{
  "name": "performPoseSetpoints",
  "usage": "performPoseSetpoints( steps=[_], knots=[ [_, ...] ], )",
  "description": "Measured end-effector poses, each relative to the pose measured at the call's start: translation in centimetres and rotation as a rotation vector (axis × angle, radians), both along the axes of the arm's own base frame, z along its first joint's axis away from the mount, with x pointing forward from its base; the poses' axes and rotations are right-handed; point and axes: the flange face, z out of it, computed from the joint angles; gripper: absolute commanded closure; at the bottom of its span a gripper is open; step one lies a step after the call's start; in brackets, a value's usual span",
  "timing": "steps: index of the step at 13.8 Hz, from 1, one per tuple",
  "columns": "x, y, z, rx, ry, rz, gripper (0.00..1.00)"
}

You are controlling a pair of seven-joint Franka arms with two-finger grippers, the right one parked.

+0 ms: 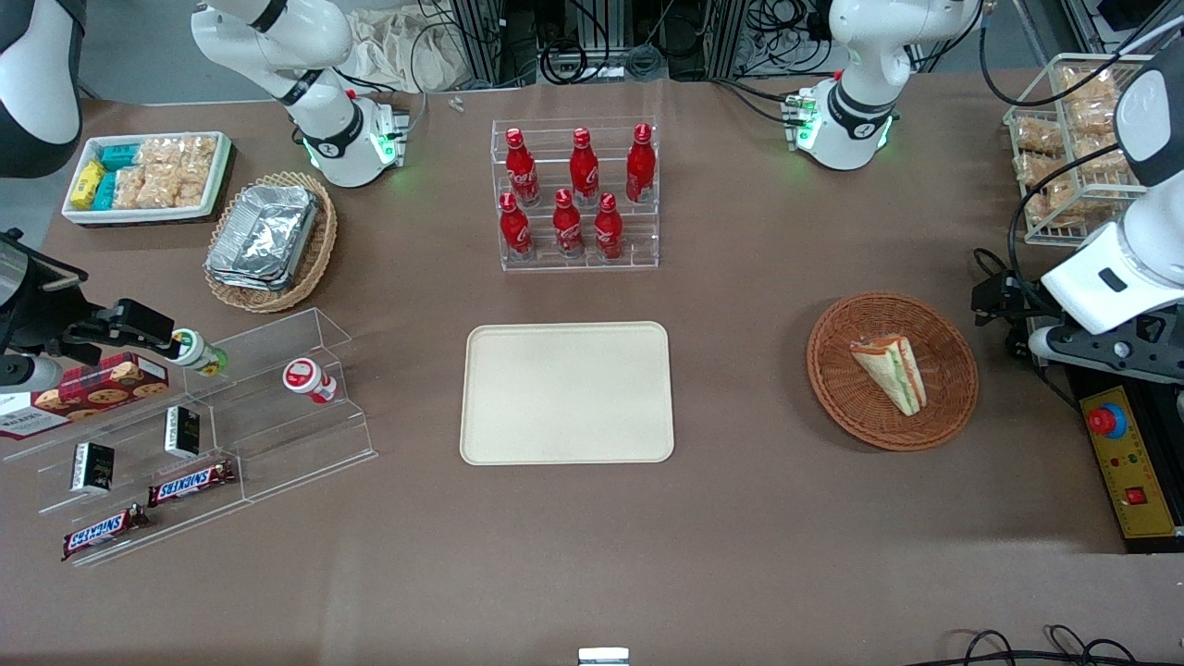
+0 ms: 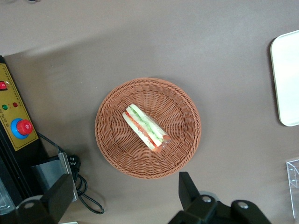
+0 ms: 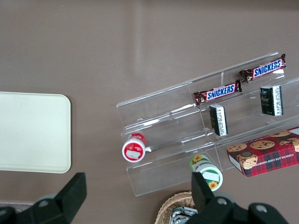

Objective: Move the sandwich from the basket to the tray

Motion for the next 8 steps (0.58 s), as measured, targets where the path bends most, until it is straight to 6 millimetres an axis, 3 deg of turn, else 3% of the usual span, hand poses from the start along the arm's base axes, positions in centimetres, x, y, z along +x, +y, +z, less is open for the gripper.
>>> performPoseSetpoints(
  steps=[8],
  knots=[
    [0.1, 0.0, -1.0, 0.003, 0.029, 0.041, 0.00]
  ],
)
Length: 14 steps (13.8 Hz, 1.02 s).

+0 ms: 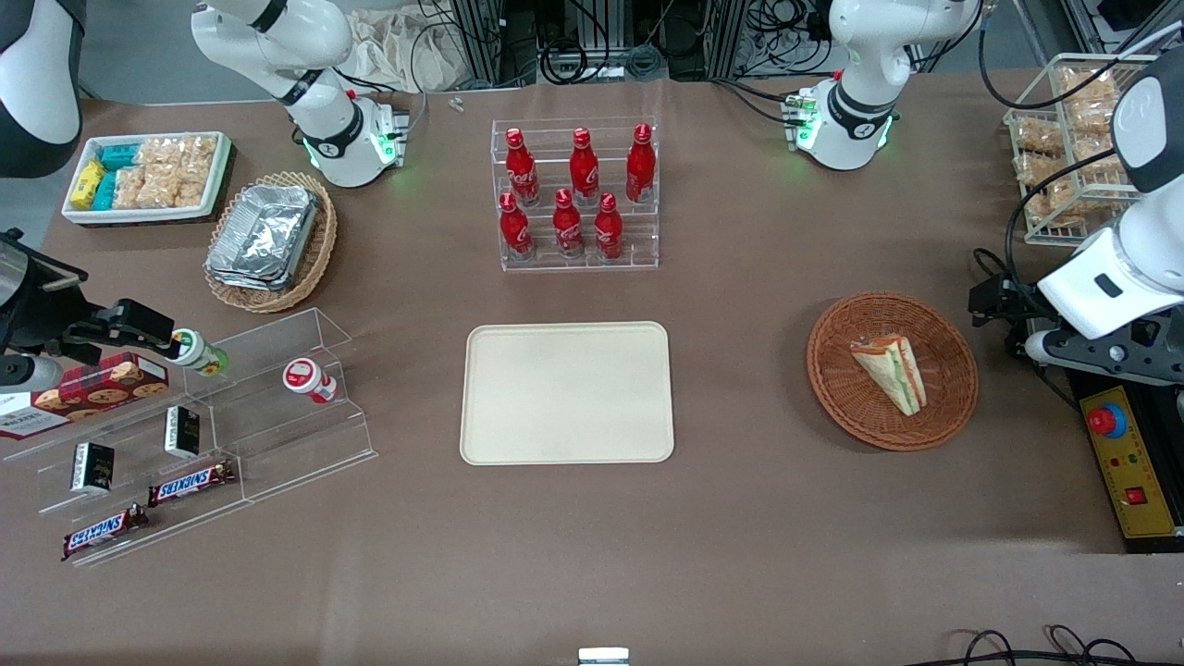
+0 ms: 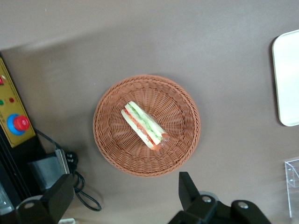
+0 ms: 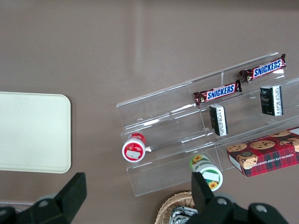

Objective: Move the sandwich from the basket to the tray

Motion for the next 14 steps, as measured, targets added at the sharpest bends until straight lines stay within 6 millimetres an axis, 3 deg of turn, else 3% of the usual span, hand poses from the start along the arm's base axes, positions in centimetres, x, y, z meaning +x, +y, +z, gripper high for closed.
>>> performPoseSetpoints(
  steps=[4, 11, 14],
  knots=[
    [-0.6, 0.6, -3.9, 0.012, 0.011, 0.096, 0.00],
    [-4.6, 2.1, -16.5, 0.030, -0.052, 0.473, 0.00],
    [-6.1, 2.0, -20.1, 0.024, -0.072, 0.548, 0.00]
  ],
)
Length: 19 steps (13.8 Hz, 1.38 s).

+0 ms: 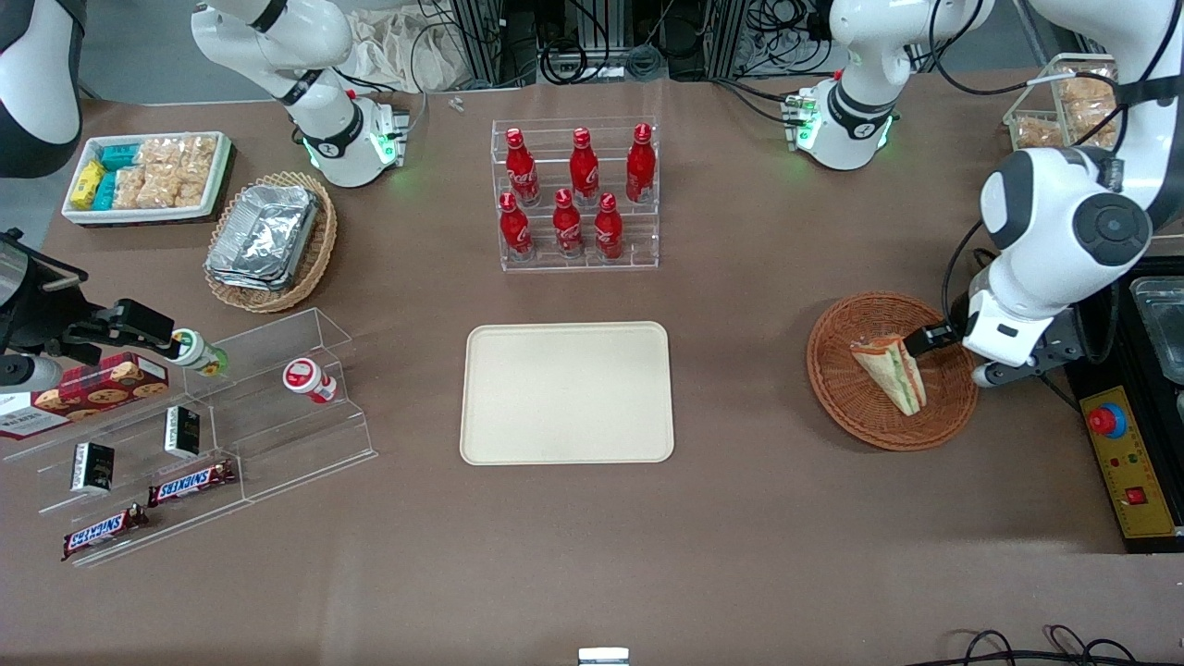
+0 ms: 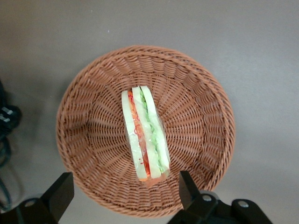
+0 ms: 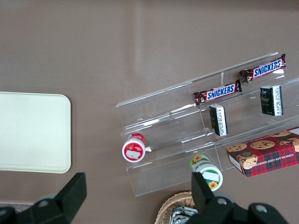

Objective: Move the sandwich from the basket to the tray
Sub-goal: 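Lower the open left gripper onto the wrapped sandwich in the basket, then close the left gripper on the sandwich and lift it up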

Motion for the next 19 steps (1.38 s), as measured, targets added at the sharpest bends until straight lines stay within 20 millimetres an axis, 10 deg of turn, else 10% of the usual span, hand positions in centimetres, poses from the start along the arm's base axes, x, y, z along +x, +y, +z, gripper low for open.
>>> performPoseSetpoints(
  steps=[15, 18, 19],
  knots=[
    [-0.5, -0.2, -9.7, -0.022, 0.051, 0.211, 0.02],
    [-0.3, -0.2, -10.3, -0.025, 0.044, 0.236, 0.35],
    [-0.2, -0.3, -10.6, -0.028, 0.035, 0.261, 0.61]
  ],
)
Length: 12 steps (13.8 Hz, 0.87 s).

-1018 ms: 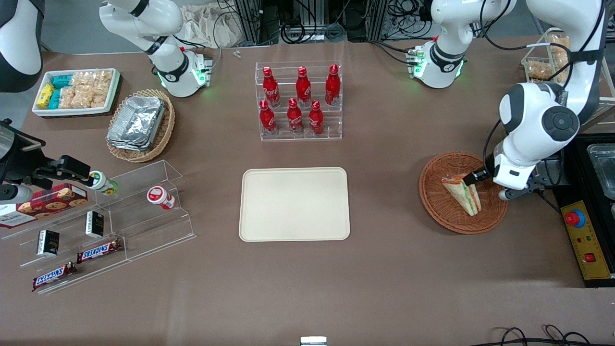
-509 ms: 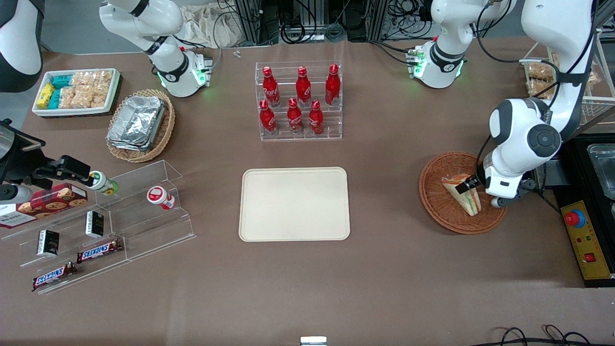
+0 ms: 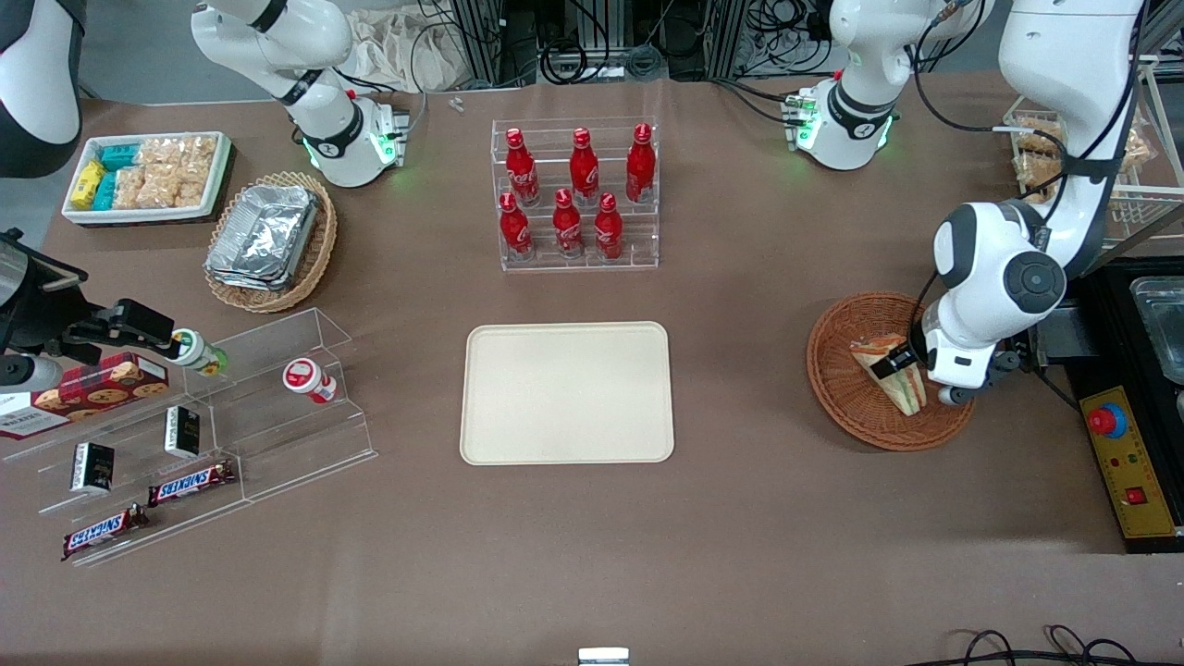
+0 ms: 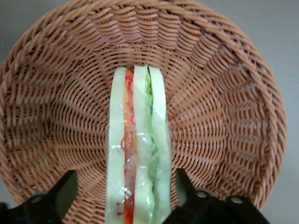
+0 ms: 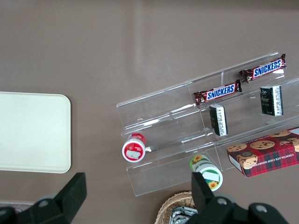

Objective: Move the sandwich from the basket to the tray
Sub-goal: 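Close the left gripper on the sandwich and lift it up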

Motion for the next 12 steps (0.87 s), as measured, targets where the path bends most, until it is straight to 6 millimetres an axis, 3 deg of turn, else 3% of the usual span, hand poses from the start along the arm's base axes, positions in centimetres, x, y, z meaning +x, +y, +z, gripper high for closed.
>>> performPoseSetpoints(
  steps=[1, 2, 7, 9, 12],
  knots=[
    [0.1, -0.2, -0.4, -0.002, -0.004, 0.018, 0.87],
    [0.1, -0.4, -0.8, -0.003, -0.006, 0.028, 1.00],
    [0.8, -0.8, 0.0, -0.005, -0.023, 0.036, 1.00],
    [1.8, -1.4, 2.7, 0.004, 0.030, 0.026, 1.00],
    [4.1, -2.9, 11.8, 0.026, 0.123, 0.002, 1.00]
  ],
)
